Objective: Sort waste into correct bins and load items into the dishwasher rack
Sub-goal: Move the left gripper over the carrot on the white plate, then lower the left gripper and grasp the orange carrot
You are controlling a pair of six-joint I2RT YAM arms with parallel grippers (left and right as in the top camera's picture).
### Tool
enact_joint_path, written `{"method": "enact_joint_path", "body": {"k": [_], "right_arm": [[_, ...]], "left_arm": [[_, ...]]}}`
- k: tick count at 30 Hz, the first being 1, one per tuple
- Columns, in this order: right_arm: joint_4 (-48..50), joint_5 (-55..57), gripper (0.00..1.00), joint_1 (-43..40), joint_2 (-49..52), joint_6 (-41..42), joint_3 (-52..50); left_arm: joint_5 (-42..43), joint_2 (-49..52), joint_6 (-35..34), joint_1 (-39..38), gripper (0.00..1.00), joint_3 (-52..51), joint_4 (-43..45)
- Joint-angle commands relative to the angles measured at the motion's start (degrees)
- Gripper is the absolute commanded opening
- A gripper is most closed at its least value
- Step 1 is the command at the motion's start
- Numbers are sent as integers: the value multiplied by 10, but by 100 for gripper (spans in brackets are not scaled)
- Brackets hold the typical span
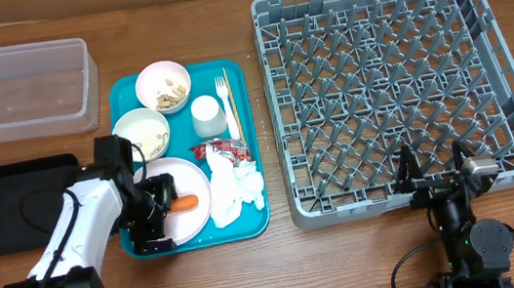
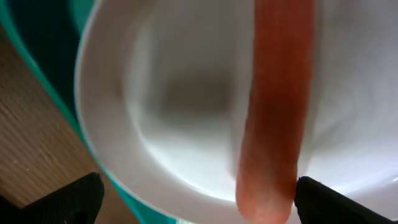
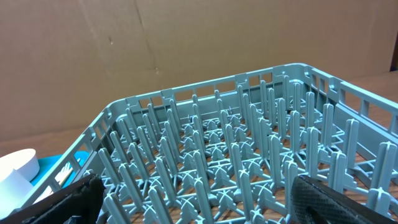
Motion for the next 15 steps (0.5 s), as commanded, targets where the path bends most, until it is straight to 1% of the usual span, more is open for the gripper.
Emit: {"method": "enact_joint_path", "body": {"k": [1, 8, 15], "right_arm": [[3, 7, 100, -2, -4, -2, -6], [3, 7, 100, -2, -4, -2, -6], [3, 7, 100, -2, -4, -2, -6]], "left_arm": [[-44, 1, -37, -4, 100, -12, 17], [-60, 1, -31, -5, 100, -15, 48], [-57, 1, -30, -5, 100, -54, 112]]}}
